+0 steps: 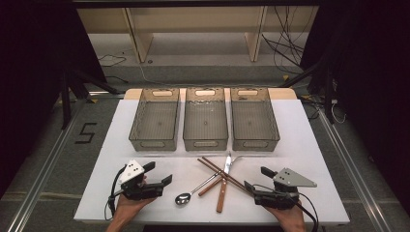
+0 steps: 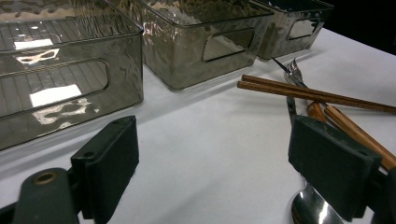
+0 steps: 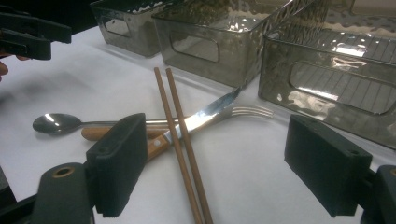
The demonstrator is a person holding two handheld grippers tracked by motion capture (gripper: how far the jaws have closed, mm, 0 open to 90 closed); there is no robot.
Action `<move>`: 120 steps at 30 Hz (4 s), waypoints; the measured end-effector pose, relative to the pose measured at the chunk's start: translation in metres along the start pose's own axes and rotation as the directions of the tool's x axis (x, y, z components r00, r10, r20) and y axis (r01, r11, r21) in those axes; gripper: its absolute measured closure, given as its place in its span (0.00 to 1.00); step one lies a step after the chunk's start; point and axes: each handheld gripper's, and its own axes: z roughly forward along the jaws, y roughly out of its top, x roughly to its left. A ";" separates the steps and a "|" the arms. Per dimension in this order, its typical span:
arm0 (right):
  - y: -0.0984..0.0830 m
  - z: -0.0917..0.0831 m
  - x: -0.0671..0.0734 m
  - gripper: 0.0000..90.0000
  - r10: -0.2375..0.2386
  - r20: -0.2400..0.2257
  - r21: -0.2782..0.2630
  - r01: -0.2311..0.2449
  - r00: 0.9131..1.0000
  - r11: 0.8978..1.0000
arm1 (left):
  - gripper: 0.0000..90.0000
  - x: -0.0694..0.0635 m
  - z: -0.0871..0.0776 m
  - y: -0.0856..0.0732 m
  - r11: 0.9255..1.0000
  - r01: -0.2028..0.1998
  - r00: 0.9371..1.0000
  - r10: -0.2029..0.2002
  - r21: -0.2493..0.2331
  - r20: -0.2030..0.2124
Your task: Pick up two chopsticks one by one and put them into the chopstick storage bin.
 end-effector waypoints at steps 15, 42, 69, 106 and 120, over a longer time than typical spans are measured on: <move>0.023 0.003 -0.007 0.34 -0.061 -0.030 0.122 0.064 0.998 0.990 | 0.18 0.001 0.000 0.000 1.000 0.002 1.000 -0.001 0.002 -0.004; 0.032 0.069 -0.009 0.69 -0.150 -0.168 0.500 0.215 0.974 0.839 | 0.18 0.002 0.001 0.000 1.000 0.003 1.000 -0.003 0.009 -0.011; 0.028 0.087 -0.009 0.92 -0.140 -0.190 0.567 0.225 0.972 0.792 | 0.18 0.002 0.001 0.000 1.000 0.001 1.000 0.000 0.010 -0.017; 0.065 0.075 0.059 0.95 -0.495 -0.303 0.360 0.579 0.814 0.732 | 0.18 -0.022 -0.003 0.048 0.986 -0.122 0.992 0.120 0.111 0.024; 0.058 0.072 0.089 0.95 -0.769 -0.261 0.272 0.808 0.584 0.522 | 0.19 -0.048 0.023 0.081 0.899 -0.307 0.948 0.259 0.314 0.185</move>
